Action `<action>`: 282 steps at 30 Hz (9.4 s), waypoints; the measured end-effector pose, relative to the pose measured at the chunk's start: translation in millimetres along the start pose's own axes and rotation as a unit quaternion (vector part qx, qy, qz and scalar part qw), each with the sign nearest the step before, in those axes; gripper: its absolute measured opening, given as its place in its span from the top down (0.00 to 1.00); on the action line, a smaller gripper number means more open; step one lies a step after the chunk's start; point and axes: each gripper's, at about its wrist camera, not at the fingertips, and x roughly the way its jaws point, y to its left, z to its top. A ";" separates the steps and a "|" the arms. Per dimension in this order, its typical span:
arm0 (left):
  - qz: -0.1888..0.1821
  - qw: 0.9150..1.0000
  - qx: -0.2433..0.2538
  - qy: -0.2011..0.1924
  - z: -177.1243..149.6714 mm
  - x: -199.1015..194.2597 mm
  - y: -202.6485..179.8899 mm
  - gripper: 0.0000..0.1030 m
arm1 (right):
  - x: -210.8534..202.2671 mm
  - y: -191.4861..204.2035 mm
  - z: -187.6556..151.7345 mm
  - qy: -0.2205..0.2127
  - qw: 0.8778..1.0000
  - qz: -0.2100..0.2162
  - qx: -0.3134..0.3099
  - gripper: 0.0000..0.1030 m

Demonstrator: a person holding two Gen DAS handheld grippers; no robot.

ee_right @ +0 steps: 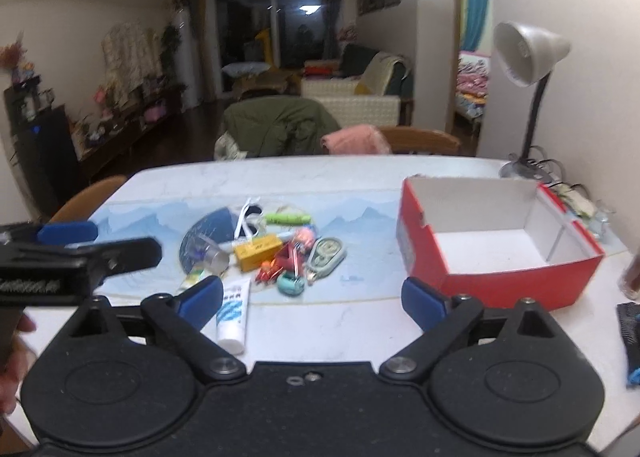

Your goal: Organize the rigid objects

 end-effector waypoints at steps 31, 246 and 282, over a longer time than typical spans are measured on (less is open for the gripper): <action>0.087 0.984 -0.025 0.154 -39.0 157.6 61.3 0.17 | 184.0 61.6 -22.5 0.150 0.969 0.135 -0.141 0.26; -0.030 0.999 0.000 0.041 32.5 76.3 21.7 0.00 | 95.2 -58.2 38.4 0.094 0.992 0.078 0.034 0.12; -0.007 0.994 0.042 0.103 -17.7 211.6 101.9 0.01 | 254.8 12.4 36.0 0.186 0.975 0.083 -0.085 0.39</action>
